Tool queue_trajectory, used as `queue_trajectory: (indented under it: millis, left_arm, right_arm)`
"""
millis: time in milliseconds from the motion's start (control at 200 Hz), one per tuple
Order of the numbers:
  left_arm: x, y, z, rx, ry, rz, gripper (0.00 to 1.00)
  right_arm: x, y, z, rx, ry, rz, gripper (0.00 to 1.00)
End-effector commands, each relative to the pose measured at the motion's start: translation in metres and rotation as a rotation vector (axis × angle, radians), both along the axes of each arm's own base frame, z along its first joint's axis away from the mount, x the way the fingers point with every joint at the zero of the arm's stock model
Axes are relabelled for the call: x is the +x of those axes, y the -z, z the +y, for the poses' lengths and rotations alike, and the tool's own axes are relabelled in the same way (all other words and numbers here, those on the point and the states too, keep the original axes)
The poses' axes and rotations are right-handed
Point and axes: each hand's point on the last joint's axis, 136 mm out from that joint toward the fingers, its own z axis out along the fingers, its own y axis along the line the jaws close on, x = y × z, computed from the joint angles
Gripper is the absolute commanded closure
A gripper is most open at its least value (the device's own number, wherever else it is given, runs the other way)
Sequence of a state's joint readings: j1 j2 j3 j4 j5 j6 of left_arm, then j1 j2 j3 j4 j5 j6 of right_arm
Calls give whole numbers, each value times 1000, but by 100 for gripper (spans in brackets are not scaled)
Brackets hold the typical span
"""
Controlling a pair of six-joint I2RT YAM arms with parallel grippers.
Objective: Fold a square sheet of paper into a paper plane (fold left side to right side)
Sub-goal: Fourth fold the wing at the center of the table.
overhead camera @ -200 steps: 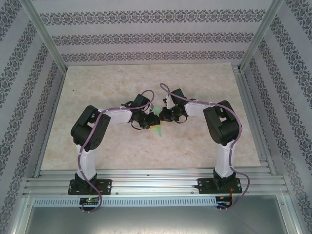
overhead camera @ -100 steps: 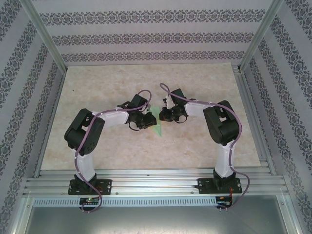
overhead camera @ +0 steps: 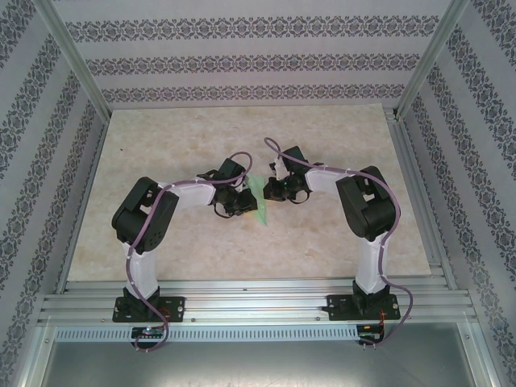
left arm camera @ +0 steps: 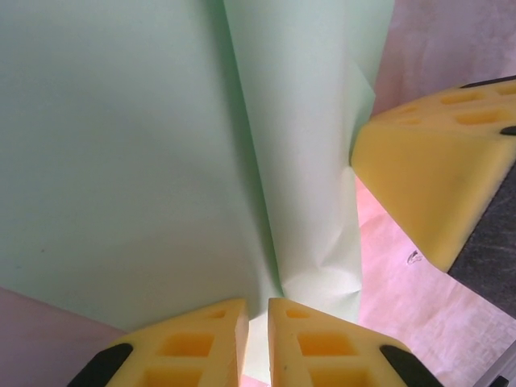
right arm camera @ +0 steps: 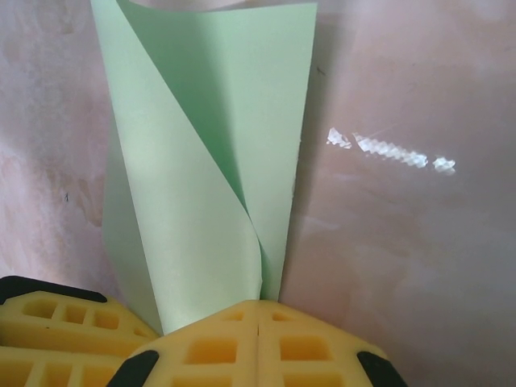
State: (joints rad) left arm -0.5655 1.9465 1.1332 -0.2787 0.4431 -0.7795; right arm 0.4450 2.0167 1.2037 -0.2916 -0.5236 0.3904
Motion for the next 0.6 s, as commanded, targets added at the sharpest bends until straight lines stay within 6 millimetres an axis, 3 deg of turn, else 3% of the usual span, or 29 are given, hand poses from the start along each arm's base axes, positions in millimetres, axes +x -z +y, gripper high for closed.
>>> queue_trajectory:
  millis: [0, 595]
  left_arm:
    - [-15, 35, 19, 128, 7, 62, 82]
    - [-16, 35, 19, 137, 20, 64, 82]
  right_arm:
    - [2, -13, 3, -14, -13, -29, 100]
    - [10, -20, 6, 7, -5, -45, 100]
